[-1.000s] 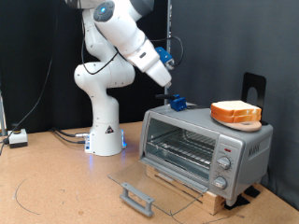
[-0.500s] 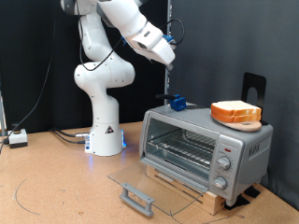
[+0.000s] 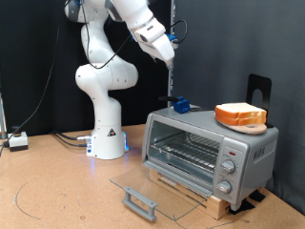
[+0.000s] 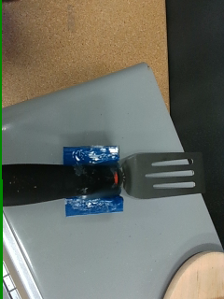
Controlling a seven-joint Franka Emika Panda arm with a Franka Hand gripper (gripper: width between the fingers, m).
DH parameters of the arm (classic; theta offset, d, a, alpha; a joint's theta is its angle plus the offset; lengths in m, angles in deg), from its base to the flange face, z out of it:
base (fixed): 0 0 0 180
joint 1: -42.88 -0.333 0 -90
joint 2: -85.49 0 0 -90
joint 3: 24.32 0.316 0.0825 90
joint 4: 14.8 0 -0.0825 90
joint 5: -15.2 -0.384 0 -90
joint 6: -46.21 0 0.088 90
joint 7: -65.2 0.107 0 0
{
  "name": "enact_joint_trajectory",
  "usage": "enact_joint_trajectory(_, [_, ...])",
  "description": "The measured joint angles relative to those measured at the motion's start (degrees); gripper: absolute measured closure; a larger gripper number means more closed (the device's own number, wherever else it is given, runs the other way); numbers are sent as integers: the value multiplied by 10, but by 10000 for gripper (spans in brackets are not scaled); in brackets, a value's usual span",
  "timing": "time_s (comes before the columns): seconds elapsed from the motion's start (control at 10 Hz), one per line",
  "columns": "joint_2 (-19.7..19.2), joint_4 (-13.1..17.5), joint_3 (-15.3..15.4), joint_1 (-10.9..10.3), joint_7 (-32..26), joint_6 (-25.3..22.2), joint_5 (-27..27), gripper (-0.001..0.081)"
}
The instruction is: Make a piece of toast with the oven
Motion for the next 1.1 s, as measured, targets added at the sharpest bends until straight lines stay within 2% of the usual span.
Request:
enact_joint_trajectory(0.2, [-1, -1, -1, -3, -16, -10, 1, -3])
enact_joint_trajectory(0.4, [0, -18, 9, -11, -43, -2, 3, -3])
enact_joint_trajectory(0.8, [2, -80, 76, -17, -60, 87, -8, -3])
enact_joint_trajectory(1.1, [-13, -97, 113, -23, -61, 131, -29, -3])
